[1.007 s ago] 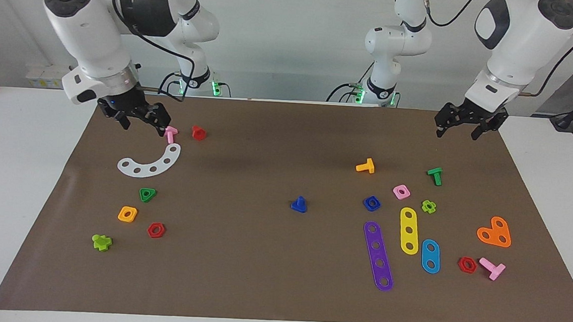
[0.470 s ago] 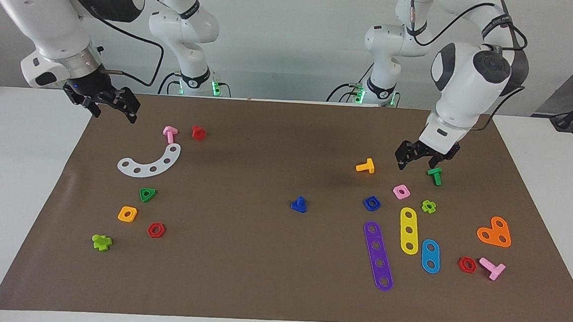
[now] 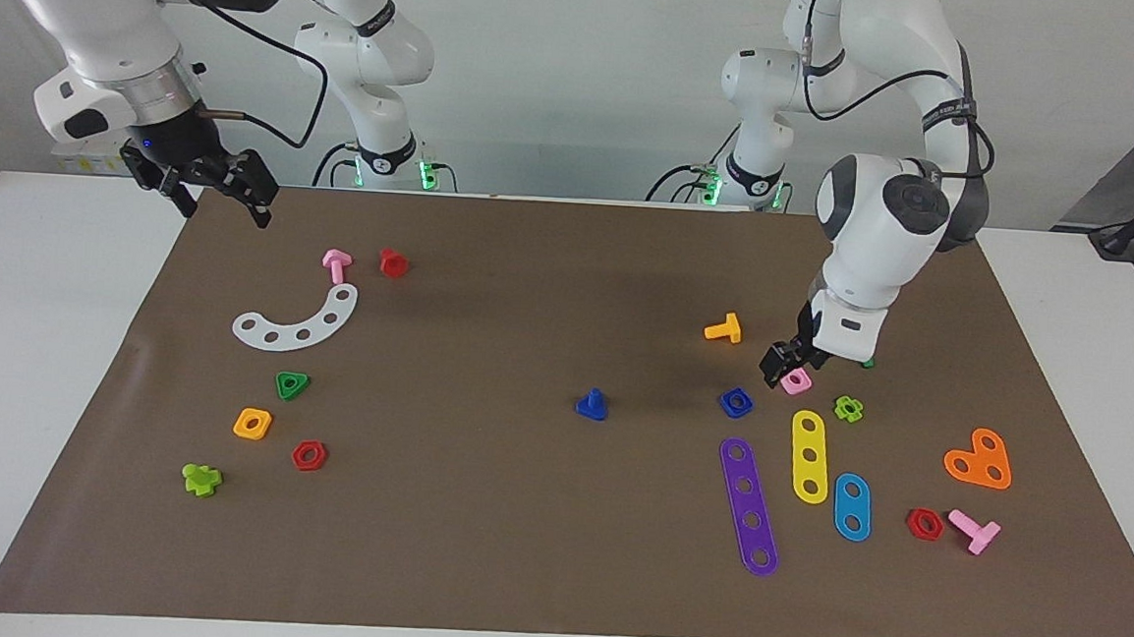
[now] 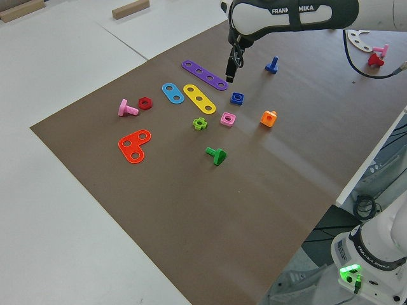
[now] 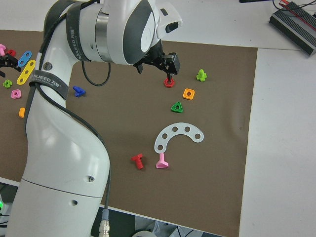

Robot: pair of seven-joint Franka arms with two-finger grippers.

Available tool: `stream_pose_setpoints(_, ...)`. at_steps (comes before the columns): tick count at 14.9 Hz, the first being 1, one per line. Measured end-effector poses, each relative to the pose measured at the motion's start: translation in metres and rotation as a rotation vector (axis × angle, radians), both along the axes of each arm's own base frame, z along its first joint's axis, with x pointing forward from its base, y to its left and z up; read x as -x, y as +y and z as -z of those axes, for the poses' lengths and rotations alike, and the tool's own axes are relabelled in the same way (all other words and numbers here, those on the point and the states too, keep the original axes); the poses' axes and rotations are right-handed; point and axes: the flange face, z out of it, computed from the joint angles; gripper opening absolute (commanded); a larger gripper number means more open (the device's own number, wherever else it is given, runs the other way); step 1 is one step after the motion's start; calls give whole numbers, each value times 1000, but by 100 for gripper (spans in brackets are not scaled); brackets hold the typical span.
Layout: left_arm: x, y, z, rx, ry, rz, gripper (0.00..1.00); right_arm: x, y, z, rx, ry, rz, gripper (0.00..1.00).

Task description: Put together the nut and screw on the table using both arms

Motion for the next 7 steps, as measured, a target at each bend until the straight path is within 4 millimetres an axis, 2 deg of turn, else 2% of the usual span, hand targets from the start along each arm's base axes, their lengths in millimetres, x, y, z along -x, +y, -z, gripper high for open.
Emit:
stream_pose_setpoints(2, 0, -16, 20, -1, 20, -33, 81, 0, 1, 0, 1, 1, -22, 100)
stream_pose_setpoints(5, 2, -45, 61, 0, 34, -42, 78, 1, 2, -1, 29, 0, -61, 100)
stream_pose_setpoints(7, 0, -47, 81, 2, 31, -44, 77, 1, 8, -1, 37, 0, -76, 100)
